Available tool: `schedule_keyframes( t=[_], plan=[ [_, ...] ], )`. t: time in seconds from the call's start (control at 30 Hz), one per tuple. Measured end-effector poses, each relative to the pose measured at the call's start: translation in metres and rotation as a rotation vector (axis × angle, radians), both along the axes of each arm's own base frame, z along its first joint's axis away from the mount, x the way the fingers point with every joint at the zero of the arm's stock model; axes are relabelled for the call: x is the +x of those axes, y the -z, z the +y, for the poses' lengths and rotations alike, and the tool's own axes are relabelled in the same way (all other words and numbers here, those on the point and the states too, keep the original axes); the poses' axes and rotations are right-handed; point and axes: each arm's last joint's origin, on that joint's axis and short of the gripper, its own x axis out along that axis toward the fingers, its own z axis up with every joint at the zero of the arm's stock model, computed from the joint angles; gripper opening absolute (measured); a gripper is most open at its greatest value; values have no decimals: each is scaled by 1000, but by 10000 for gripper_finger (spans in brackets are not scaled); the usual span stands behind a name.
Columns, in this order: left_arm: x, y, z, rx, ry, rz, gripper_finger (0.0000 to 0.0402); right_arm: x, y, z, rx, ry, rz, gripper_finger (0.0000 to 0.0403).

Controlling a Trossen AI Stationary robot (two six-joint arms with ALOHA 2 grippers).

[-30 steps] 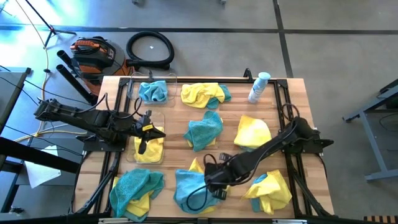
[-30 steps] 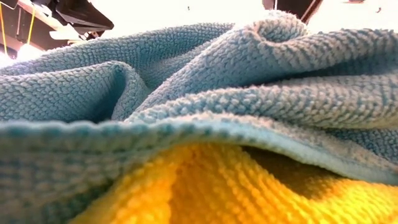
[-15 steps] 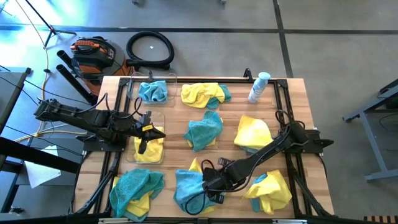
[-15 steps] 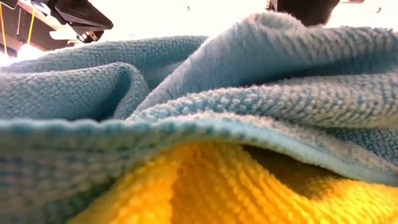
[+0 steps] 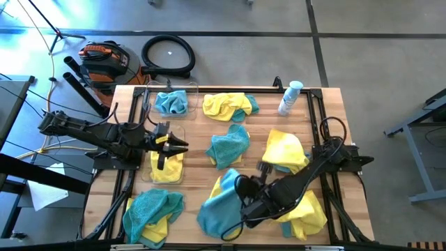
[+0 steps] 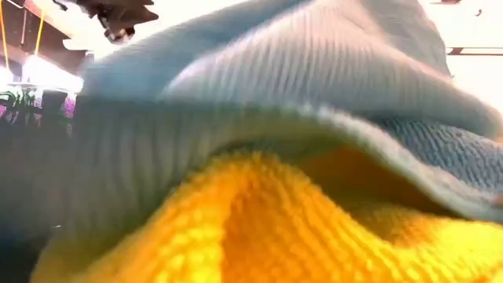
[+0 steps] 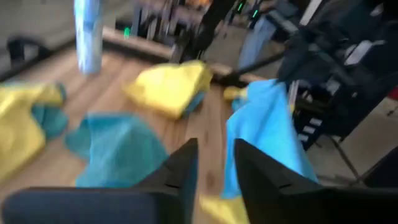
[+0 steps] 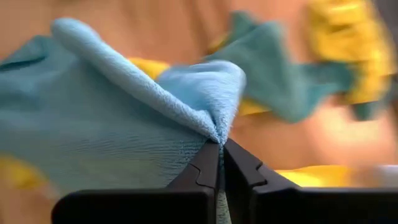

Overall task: Sort microfiber towel by color & place in baskets
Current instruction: Put the blue towel into the top transparent bin

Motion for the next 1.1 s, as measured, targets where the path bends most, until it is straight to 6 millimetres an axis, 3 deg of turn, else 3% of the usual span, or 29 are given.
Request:
schedule_keyframes(
  t=[0.2,0.33,0.47,0.77,0.93,1.1],
  plan=[
    [11,-23,-2,71,15,-172,195,-9,-20,-26,-104,10,-37,2],
    [29,-43,-6,155,10,-169,227,-26,-24,-49,-137,62,-83,1],
    [55,-60,-12,246,-28,-137,234,-38,-30,-70,-64,31,-244,1],
    [128,-75,-23,345,-26,-29,234,-35,-28,-117,79,-186,-580,0],
    [163,-73,-19,345,-76,-1,234,-30,-38,-131,16,-303,-604,0],
    [181,-71,-16,325,-98,15,234,-31,-52,-140,-62,-374,-599,0]
  ],
)
